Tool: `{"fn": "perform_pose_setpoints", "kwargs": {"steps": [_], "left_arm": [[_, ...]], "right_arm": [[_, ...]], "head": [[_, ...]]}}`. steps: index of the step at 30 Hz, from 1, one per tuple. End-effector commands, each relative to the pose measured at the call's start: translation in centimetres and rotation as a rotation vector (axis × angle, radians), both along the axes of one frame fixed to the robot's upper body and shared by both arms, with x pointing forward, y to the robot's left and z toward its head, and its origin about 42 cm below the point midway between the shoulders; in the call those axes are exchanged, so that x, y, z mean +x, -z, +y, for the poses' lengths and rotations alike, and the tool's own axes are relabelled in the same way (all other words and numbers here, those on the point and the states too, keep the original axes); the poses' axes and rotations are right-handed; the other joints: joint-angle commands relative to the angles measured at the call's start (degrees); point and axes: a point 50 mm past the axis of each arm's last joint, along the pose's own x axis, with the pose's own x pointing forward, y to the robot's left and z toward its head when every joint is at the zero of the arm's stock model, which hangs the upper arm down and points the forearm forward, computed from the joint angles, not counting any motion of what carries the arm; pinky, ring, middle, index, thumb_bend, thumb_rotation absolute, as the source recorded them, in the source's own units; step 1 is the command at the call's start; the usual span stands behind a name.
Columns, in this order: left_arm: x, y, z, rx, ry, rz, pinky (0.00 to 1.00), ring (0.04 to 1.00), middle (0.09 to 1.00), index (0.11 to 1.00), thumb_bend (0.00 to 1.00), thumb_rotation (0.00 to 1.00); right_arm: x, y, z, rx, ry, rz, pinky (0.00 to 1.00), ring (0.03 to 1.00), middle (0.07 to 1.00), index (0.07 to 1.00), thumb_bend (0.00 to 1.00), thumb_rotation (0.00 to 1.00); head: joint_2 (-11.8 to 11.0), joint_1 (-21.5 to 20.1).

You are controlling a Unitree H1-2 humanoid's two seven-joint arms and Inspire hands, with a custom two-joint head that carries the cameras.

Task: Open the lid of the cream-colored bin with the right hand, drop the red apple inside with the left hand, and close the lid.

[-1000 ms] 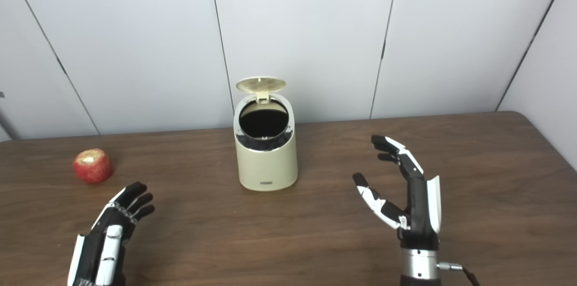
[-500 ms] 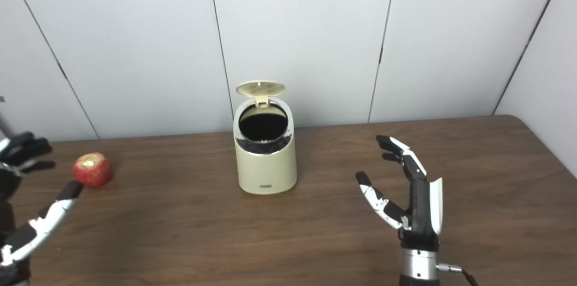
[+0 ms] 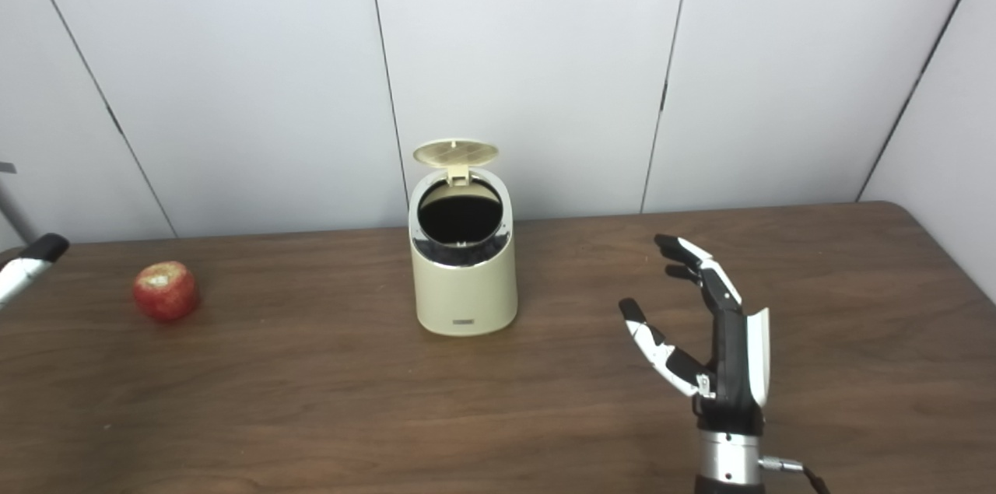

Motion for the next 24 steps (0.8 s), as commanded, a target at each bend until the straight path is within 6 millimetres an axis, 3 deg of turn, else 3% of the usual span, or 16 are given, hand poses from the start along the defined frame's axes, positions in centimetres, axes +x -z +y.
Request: {"fn": "perform_pose_setpoints", "kwargs": {"steps": [1,2,3,6,8,10,12,14,17,21,24], "left_arm": [[1.5,-1.5,0.2,0.010,0.024,-0.010,0.62,0.834,0.914,0.972,1.00,0.33],[1.8,-1.1,0.0,-0.006,0.027,0.012,0.55,0.794,0.895,0.974,1.00,0.35],[2.2,-0.6,-0.3,-0.039,0.043,0.032,0.56,0.812,0.901,0.975,1.00,0.35],[3.0,1.1,-1.2,-0.104,0.050,0.071,0.72,0.894,0.944,0.989,0.99,0.35],[3.6,3.1,-1.0,-0.125,0.036,0.087,0.84,0.931,0.958,0.998,0.99,0.41],[4.1,5.1,-0.5,-0.131,0.007,0.102,0.90,0.942,0.959,1.000,0.99,0.48],[4.7,7.2,0.6,-0.135,-0.035,0.124,0.91,0.943,0.957,1.000,1.00,0.52],[5.0,8.3,1.0,-0.142,-0.060,0.133,0.90,0.941,0.964,1.000,1.00,0.55],[5.3,9.3,1.3,-0.146,-0.078,0.147,0.89,0.938,0.971,1.000,1.00,0.54],[6.0,10.6,1.6,-0.105,-0.129,0.189,0.90,0.941,0.974,1.000,1.00,0.56],[6.4,11.4,1.3,-0.106,-0.142,0.210,0.89,0.938,0.964,1.000,1.00,0.57]], "right_arm": [[0.2,0.8,-2.7,-0.085,0.039,0.007,0.64,0.725,0.737,0.720,0.23,0.16],[0.2,0.7,-2.9,-0.090,0.046,0.004,0.63,0.719,0.732,0.713,0.23,0.14],[0.2,0.6,-3.1,-0.089,0.050,0.002,0.62,0.713,0.728,0.708,0.23,0.13],[0.1,0.2,-3.6,-0.084,0.053,-0.003,0.57,0.672,0.702,0.697,0.22,0.19],[0.0,-0.2,-3.9,-0.085,0.053,-0.004,0.55,0.660,0.692,0.689,0.21,0.27],[-0.1,-0.4,-4.4,-0.086,0.050,0.003,0.57,0.677,0.706,0.698,0.20,0.31],[-0.3,-0.9,-4.6,-0.090,0.049,0.004,0.56,0.679,0.709,0.701,0.19,0.34],[-0.4,-1.2,-4.8,-0.089,0.048,0.002,0.48,0.624,0.675,0.699,0.18,0.36],[-0.5,-1.4,-5.1,-0.092,0.055,0.015,0.43,0.591,0.653,0.677,0.26,0.56],[-0.4,-1.3,-5.7,-0.075,0.057,0.030,0.52,0.665,0.696,0.665,0.34,0.63],[-0.2,-1.2,-6.2,-0.081,0.052,0.025,0.53,0.681,0.712,0.679,0.33,0.65]], "head": [[0.0,0.7],[-0.2,2.1],[-0.4,3.7],[-0.9,7.8],[-1.2,10.6],[-1.5,12.4],[-1.8,14.7],[-1.9,16.2],[-2.2,18.6],[-2.7,22.1],[-2.9,23.3]]}}
